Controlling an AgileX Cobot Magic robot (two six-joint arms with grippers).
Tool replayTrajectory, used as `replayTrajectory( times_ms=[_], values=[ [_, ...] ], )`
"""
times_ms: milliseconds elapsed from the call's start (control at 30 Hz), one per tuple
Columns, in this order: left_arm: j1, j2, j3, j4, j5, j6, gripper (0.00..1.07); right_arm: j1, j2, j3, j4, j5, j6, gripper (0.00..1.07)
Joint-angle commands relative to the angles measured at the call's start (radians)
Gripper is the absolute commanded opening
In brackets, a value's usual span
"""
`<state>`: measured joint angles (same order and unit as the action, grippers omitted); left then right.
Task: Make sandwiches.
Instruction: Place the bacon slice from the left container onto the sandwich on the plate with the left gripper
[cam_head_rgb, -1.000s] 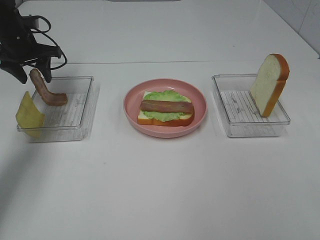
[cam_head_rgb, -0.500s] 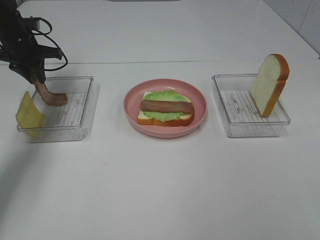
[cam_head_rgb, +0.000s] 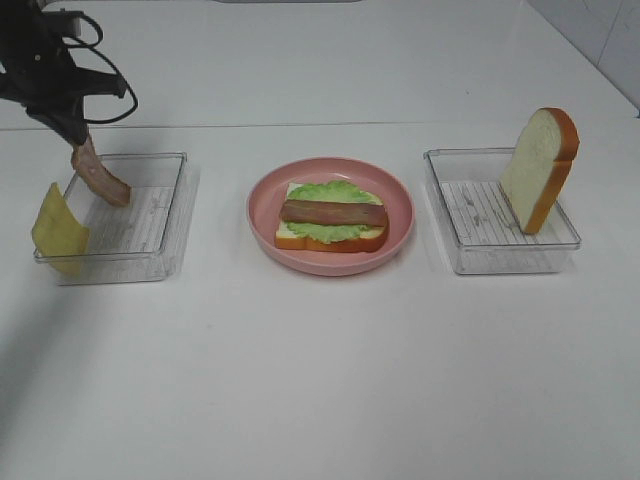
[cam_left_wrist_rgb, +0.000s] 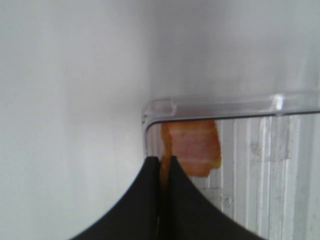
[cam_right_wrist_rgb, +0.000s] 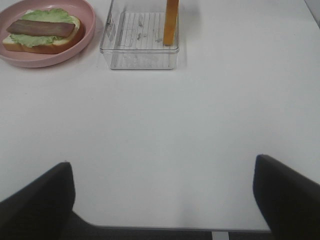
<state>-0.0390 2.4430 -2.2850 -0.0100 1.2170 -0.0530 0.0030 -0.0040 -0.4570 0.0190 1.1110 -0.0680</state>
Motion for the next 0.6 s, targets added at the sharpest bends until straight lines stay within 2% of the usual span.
replayTrajectory(
  times_ms=[33, 67, 100, 167, 433, 533, 567, 600],
  values=[
    [-0.017, -0.003, -0.035, -0.023, 0.086, 0.003, 0.00, -0.002, -0.028, 0.003, 0.002, -0.008, -0.007, 0.94],
    [-0.029, -0.008, -0.087, -0.036, 0.097, 0.004, 0.00, -0.002, -0.028, 0.003, 0.002, -0.008, -0.007, 0.94],
    [-0.029, -0.008, -0.087, -0.036, 0.097, 0.004, 0.00, -0.002, -0.028, 0.003, 0.002, -0.008, -0.007, 0.94],
    [-0.067, -0.042, -0.147, -0.072, 0.095, -0.003, 0.00, -0.002, -0.028, 0.003, 0.002, -0.008, -0.007, 0.94],
    [-0.140, -0.097, -0.175, -0.140, 0.095, -0.005, 0.00, -0.002, -0.028, 0.003, 0.002, -0.008, -0.007, 0.94],
    [-0.179, -0.117, -0.174, -0.205, 0.095, -0.005, 0.00, -0.002, -0.028, 0.003, 0.002, -0.008, -0.007, 0.94],
    [-0.205, -0.125, -0.174, -0.260, 0.095, -0.005, 0.00, -0.002, -0.028, 0.003, 0.002, -0.008, -0.007, 0.94],
    [-0.205, -0.125, -0.174, -0.260, 0.095, -0.005, 0.00, -0.002, -0.028, 0.003, 0.002, -0.008, -0.007, 0.94]
  ],
)
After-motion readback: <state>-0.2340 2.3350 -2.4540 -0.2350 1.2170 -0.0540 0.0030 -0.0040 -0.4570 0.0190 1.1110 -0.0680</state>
